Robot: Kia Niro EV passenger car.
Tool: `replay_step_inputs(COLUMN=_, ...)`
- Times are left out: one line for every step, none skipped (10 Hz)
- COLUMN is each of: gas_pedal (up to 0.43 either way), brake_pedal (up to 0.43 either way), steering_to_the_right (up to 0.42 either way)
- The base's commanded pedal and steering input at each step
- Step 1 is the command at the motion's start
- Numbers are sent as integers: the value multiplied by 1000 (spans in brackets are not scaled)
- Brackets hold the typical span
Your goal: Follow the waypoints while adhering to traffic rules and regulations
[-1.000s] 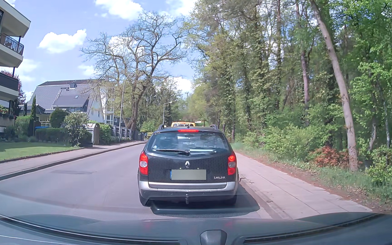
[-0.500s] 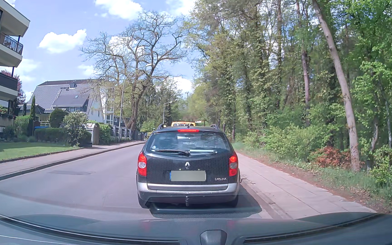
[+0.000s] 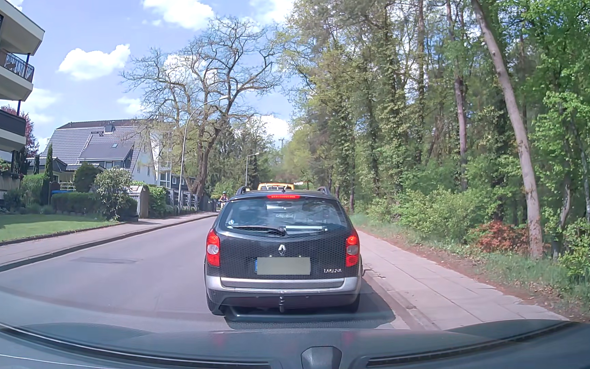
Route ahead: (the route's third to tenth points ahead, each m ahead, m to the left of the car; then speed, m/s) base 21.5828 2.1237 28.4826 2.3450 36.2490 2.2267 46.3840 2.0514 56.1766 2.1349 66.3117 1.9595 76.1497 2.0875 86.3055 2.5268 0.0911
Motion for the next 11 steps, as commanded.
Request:
replay_step_inputs(gas_pedal=0, brake_pedal=134, steering_to_the_right=-18)
replay_step_inputs(gas_pedal=0, brake_pedal=134, steering_to_the_right=-18)
replay_step_inputs(gas_pedal=0, brake_pedal=134, steering_to_the_right=-18)
replay_step_inputs(gas_pedal=0, brake_pedal=134, steering_to_the_right=-18)
replay_step_inputs(gas_pedal=0, brake_pedal=140, steering_to_the_right=-18)
replay_step_inputs(gas_pedal=0, brake_pedal=140, steering_to_the_right=-18)
replay_step_inputs(gas_pedal=0, brake_pedal=152, steering_to_the_right=-18)
replay_step_inputs(gas_pedal=0, brake_pedal=159, steering_to_the_right=-18)
replay_step_inputs(gas_pedal=0, brake_pedal=159, steering_to_the_right=-18)
replay_step_inputs(gas_pedal=0, brake_pedal=159, steering_to_the_right=-18)
replay_step_inputs(gas_pedal=0, brake_pedal=159, steering_to_the_right=-18)
